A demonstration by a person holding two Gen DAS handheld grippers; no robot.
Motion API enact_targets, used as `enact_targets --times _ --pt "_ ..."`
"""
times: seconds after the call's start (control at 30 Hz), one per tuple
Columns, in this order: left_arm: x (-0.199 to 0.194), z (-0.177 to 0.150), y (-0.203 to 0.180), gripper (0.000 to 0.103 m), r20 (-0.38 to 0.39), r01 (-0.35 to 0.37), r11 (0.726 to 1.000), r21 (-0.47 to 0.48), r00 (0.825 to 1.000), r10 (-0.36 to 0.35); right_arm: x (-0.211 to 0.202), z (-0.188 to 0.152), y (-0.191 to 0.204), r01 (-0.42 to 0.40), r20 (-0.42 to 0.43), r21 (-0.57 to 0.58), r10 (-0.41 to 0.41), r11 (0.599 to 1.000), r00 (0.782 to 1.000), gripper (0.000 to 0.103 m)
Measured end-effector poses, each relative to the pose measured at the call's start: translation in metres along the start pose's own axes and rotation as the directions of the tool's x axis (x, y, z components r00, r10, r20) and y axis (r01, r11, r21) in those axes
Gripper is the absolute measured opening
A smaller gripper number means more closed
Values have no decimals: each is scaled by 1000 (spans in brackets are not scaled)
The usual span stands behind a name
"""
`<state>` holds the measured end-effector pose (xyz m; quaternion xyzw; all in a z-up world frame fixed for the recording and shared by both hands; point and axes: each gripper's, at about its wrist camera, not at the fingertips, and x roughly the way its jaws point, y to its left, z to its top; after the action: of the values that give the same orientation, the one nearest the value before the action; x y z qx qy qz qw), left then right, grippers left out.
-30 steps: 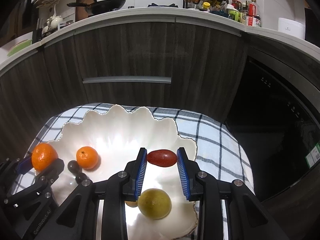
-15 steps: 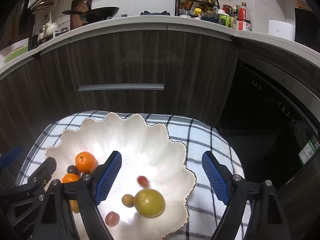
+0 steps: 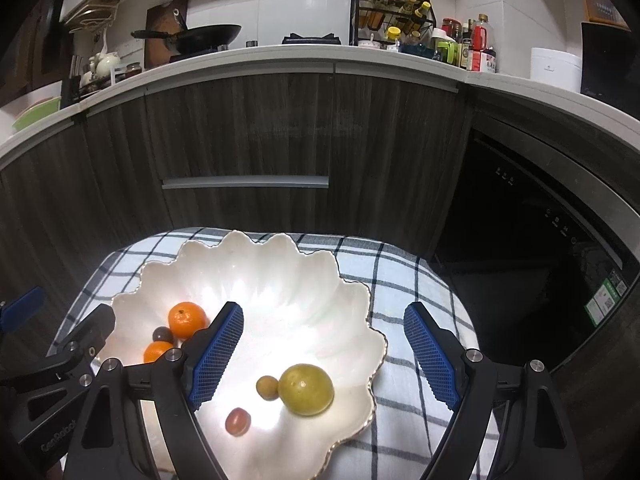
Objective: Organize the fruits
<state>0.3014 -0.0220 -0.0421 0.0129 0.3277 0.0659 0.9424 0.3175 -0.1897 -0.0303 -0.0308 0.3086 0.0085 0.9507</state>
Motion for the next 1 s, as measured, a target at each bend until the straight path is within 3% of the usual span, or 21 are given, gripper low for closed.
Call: enact_targets --times 1.0 --pt "-85 -35 30 88 32 11 1000 11 999 -12 -94 -31 9 9 50 -2 -9 1000 999 83"
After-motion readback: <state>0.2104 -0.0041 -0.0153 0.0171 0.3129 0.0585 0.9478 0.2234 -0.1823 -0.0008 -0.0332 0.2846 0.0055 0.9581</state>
